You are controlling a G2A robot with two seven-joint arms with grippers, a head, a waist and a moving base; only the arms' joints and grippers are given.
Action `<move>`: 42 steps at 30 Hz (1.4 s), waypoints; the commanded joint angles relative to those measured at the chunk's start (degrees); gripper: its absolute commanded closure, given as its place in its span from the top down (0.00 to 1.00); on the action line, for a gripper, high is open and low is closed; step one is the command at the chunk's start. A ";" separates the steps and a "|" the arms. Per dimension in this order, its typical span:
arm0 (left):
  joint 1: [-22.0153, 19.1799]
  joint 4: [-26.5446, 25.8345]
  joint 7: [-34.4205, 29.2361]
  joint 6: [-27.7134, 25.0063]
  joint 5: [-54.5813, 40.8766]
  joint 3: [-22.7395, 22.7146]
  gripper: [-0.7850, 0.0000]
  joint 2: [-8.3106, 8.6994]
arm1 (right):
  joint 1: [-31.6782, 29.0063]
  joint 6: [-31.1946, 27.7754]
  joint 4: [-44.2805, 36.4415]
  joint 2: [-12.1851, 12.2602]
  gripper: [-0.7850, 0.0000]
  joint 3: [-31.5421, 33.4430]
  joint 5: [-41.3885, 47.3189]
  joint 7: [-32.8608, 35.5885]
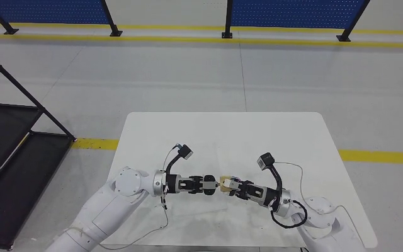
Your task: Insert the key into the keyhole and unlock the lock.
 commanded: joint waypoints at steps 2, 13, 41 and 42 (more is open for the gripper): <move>-0.11 -0.19 0.21 -0.65 0.78 -0.12 0.00 -0.07 | 0.00 0.00 0.00 0.00 0.00 0.00 0.00 0.00; 0.74 -2.39 3.24 -4.32 8.64 -1.27 0.00 -0.01 | 0.00 0.00 0.00 0.00 0.00 0.00 0.00 0.00; 6.94 -9.83 20.88 -16.43 39.13 -5.27 0.00 0.20 | 0.00 0.00 0.00 0.00 0.00 0.00 0.00 0.00; 7.02 -10.04 21.66 -16.88 40.30 -5.36 0.00 0.17 | 0.00 0.00 0.00 0.00 0.00 0.00 0.00 0.00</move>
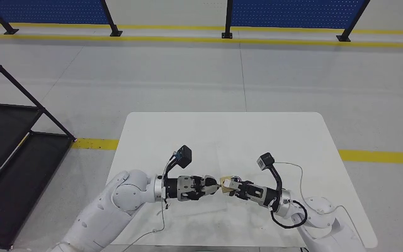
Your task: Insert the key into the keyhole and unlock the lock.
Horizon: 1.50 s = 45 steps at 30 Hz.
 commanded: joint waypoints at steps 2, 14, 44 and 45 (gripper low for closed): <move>0.35 -0.81 2.29 -0.95 4.37 -0.31 0.00 -0.05 | 0.00 0.00 0.00 0.00 0.00 0.00 0.00 0.00; 2.81 -4.33 12.70 -1.23 20.76 -1.75 0.00 -0.33 | 0.00 0.00 0.00 0.00 0.00 0.00 0.00 0.00; 6.85 -7.35 33.33 -0.63 52.42 -3.26 0.00 -0.52 | 0.00 0.00 0.00 0.00 0.00 0.00 0.00 0.00; 6.91 -7.40 33.73 -0.64 53.09 -3.27 0.00 -0.52 | 0.00 0.00 0.00 0.00 0.00 0.00 0.00 0.00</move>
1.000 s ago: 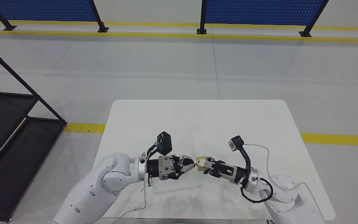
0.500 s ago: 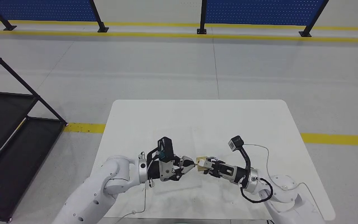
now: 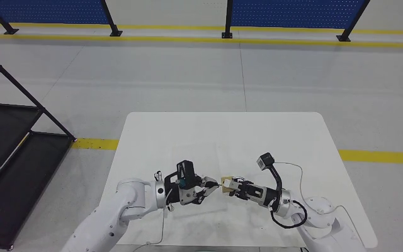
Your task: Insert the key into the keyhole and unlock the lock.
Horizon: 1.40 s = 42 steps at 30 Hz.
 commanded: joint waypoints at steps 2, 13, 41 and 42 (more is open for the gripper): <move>0.11 -0.13 1.08 0.05 1.88 -0.02 0.00 0.01 | 0.00 0.00 0.00 0.00 0.00 0.00 0.00 0.00; 0.23 -0.46 4.56 1.28 7.72 0.70 0.00 -0.08 | 0.00 0.00 0.00 0.00 0.00 0.00 0.00 0.00; 12.71 -3.37 10.32 1.05 3.55 -15.59 1.00 2.06 | 0.00 0.00 0.00 0.00 0.00 0.00 0.00 0.00; 13.49 -3.71 10.40 0.61 3.25 -16.46 1.00 2.16 | 0.00 0.00 0.00 0.00 0.00 0.00 0.00 0.00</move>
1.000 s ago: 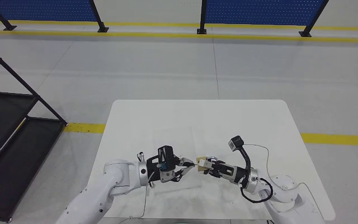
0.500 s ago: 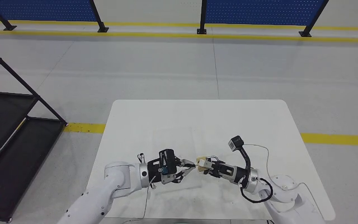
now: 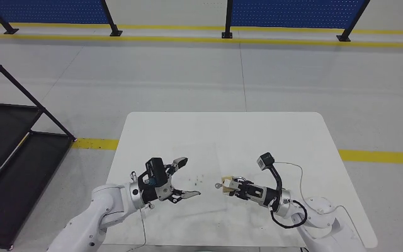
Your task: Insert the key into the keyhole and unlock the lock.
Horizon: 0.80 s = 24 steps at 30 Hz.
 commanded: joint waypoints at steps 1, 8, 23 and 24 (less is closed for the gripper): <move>1.58 -0.51 0.16 -0.71 -0.89 -1.69 1.00 0.17 | 0.00 0.00 0.00 0.00 0.00 0.00 0.00 0.00; 2.56 -0.68 -0.30 -0.49 -1.65 -2.69 1.00 0.24 | 0.00 0.00 0.00 0.00 0.00 0.00 0.00 0.00; 2.56 -0.68 -0.30 -0.49 -1.65 -2.69 1.00 0.24 | 0.43 14.76 1.21 1.17 0.00 0.41 -30.64 -10.71; 2.56 -0.68 -0.30 -0.49 -1.65 -2.69 1.00 0.24 | 0.45 15.59 1.20 1.19 0.00 0.21 -32.00 -11.17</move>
